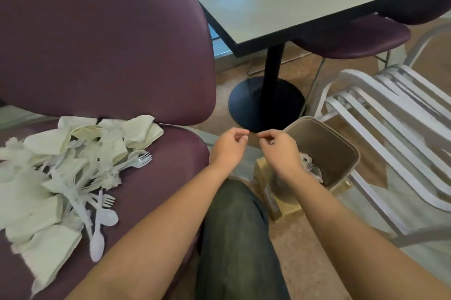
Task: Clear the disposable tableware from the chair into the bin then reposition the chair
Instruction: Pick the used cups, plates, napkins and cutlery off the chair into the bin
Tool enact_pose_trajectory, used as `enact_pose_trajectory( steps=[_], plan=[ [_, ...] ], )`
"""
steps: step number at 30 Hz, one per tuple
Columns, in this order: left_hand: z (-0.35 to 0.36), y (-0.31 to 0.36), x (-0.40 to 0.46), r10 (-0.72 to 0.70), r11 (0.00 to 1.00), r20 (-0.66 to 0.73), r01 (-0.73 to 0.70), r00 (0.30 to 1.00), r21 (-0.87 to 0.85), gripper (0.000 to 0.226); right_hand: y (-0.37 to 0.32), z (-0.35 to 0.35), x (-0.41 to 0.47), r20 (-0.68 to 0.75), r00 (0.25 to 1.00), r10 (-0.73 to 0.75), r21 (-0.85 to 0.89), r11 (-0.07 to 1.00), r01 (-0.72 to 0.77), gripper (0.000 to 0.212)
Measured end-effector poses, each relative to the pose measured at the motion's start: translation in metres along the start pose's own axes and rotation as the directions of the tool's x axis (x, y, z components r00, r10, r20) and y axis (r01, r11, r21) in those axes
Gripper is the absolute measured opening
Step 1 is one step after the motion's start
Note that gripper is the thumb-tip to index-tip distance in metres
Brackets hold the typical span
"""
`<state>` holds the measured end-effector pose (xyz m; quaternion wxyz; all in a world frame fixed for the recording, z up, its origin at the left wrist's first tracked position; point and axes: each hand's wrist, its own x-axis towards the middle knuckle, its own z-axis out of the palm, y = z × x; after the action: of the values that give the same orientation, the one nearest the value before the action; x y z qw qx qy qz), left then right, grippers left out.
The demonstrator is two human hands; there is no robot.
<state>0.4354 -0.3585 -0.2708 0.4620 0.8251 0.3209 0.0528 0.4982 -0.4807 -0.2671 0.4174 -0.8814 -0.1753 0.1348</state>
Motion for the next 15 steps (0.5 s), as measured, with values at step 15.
enact_pose_trajectory(
  steps=[15],
  plan=[
    [-0.174, -0.124, -0.071, -0.033, 0.962, -0.337, 0.122, 0.941, 0.246, 0.016, -0.115, 0.123, -0.064, 0.246, 0.967, -0.069, -0.12, 0.988, 0.101, 0.015]
  ],
)
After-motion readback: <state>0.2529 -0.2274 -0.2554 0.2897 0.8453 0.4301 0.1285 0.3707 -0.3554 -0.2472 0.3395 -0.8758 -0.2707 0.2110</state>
